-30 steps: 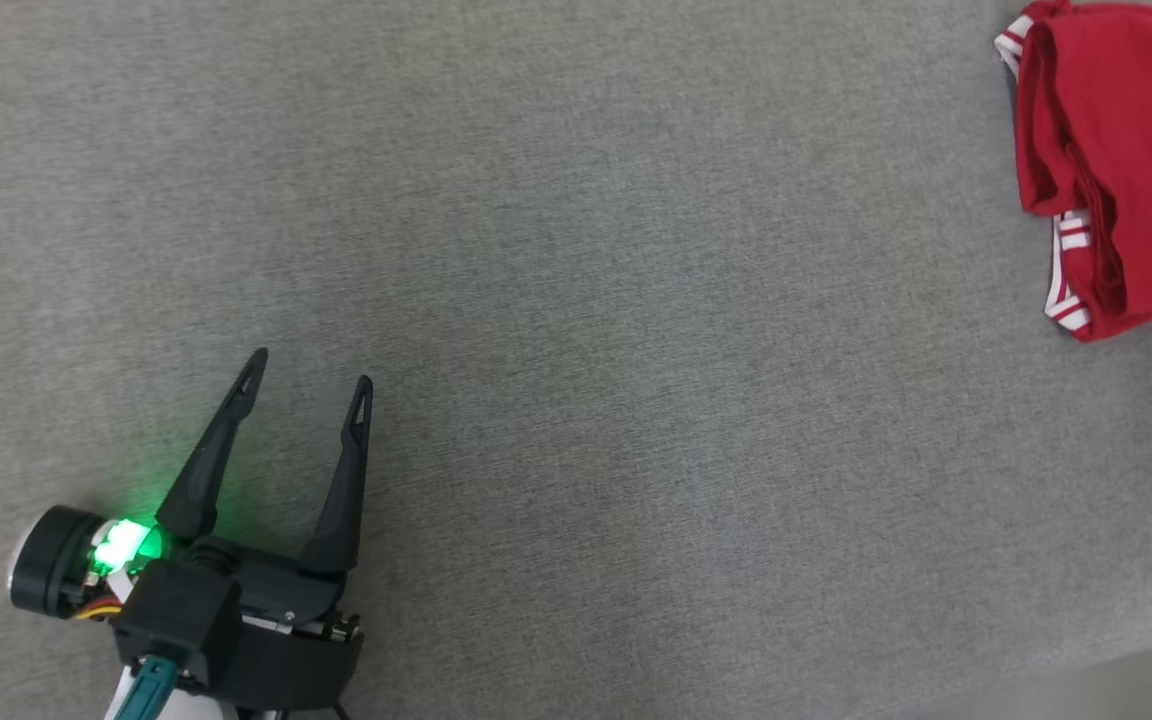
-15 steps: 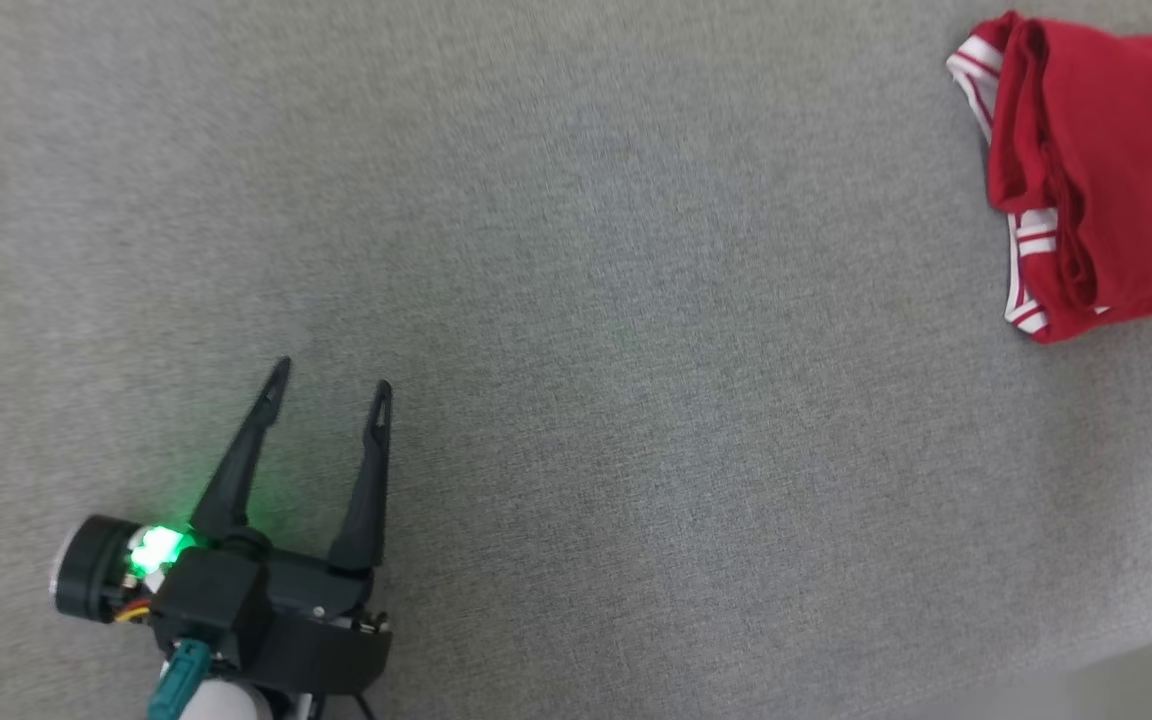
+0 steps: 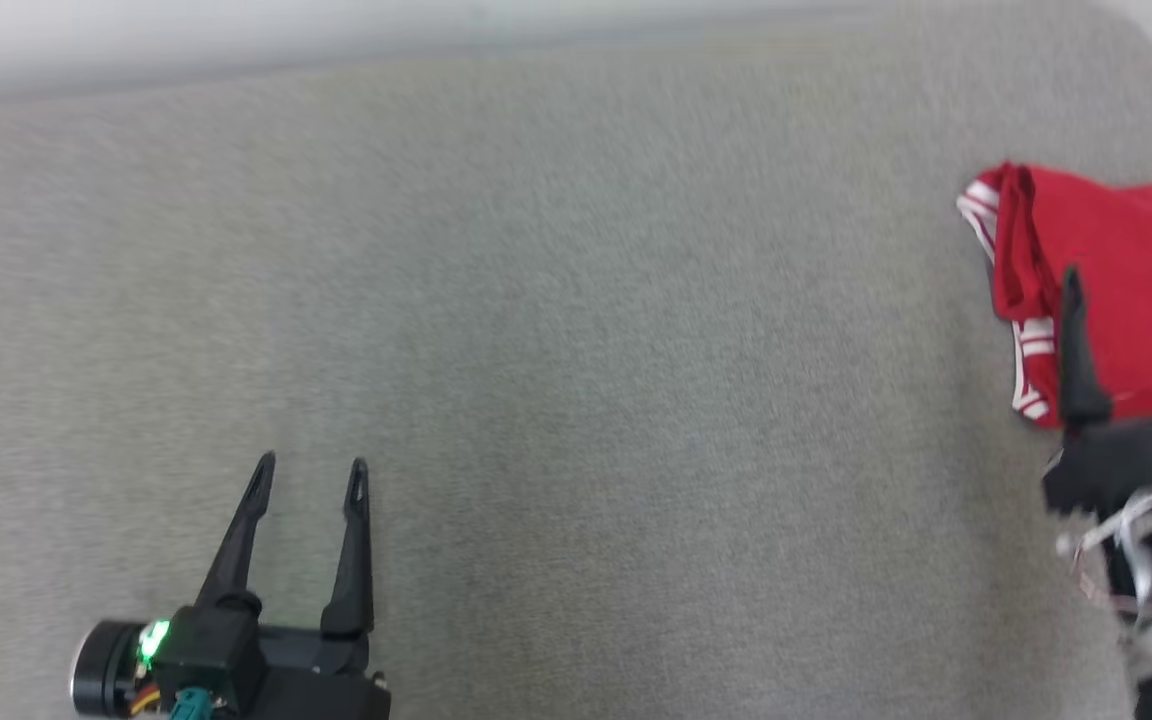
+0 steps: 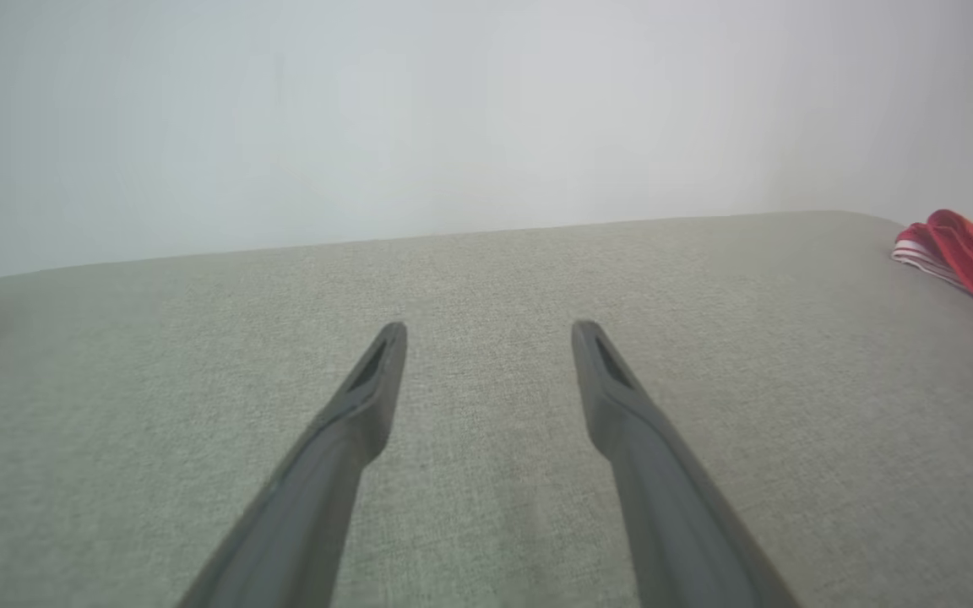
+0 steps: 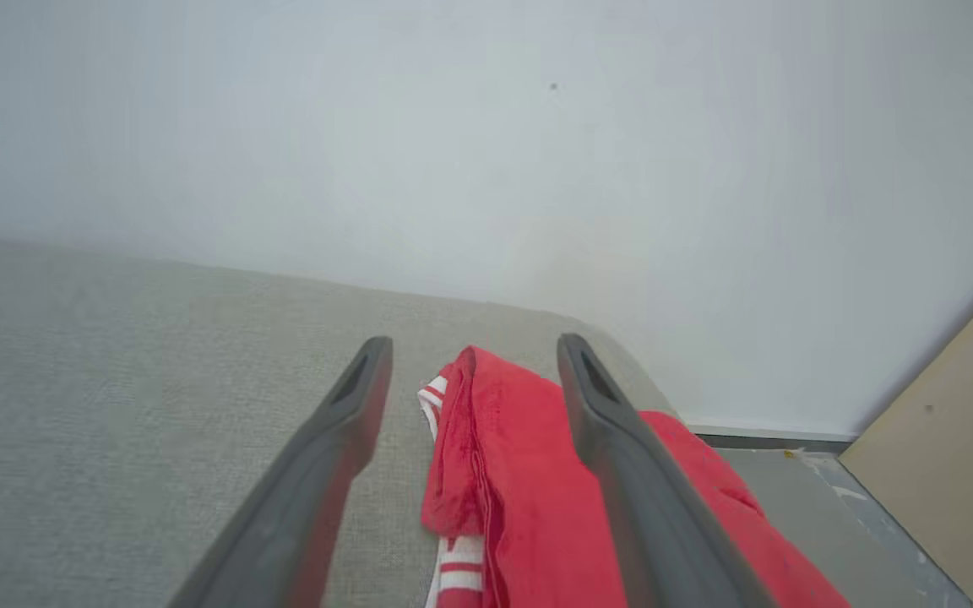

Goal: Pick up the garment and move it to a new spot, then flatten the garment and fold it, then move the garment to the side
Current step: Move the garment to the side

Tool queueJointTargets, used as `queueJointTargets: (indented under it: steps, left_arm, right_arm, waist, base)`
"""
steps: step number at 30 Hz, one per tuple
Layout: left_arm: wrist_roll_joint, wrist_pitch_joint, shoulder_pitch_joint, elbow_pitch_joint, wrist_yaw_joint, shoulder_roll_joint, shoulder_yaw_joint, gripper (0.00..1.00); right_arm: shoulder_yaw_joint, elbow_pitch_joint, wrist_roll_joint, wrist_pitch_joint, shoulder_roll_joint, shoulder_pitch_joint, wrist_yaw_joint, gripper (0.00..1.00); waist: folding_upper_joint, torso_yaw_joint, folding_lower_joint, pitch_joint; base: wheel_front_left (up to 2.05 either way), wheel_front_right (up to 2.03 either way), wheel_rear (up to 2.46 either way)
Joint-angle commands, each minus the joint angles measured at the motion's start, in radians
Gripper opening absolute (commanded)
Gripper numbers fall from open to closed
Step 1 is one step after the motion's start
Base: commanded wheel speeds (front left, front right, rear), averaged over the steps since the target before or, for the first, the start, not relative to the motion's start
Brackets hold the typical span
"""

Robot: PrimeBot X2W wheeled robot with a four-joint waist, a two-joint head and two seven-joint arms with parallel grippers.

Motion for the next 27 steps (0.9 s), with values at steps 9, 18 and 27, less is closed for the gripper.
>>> queueJointTargets:
  steps: [9,18,27]
  left_arm:
    - [0.007,-0.003,0.126,0.064,0.024,-0.009,0.060,1.00]
    - [-0.001,-0.003,0.189,0.092,0.041,-0.021,0.124,1.00]
    - [0.002,-0.003,0.204,0.114,0.029,-0.029,0.142,1.00]
  right_arm:
    - [0.023,-0.190,0.017,0.039,0.145,0.278,-0.003,1.00]
    - [0.032,-0.197,0.059,0.009,0.251,0.447,-0.003,1.00]
    - [0.062,-0.157,0.066,-0.012,0.279,0.476,-0.003,1.00]
  waist:
    - [0.0000,0.111,0.0001,-0.261]
    - [0.0000,0.124,0.0001,-0.325]
    - [0.0000,0.122,0.0001,-0.335]
  base:
    - [0.00,0.00,0.00]
    - [0.00,0.00,0.00]
    - [0.00,0.00,0.00]
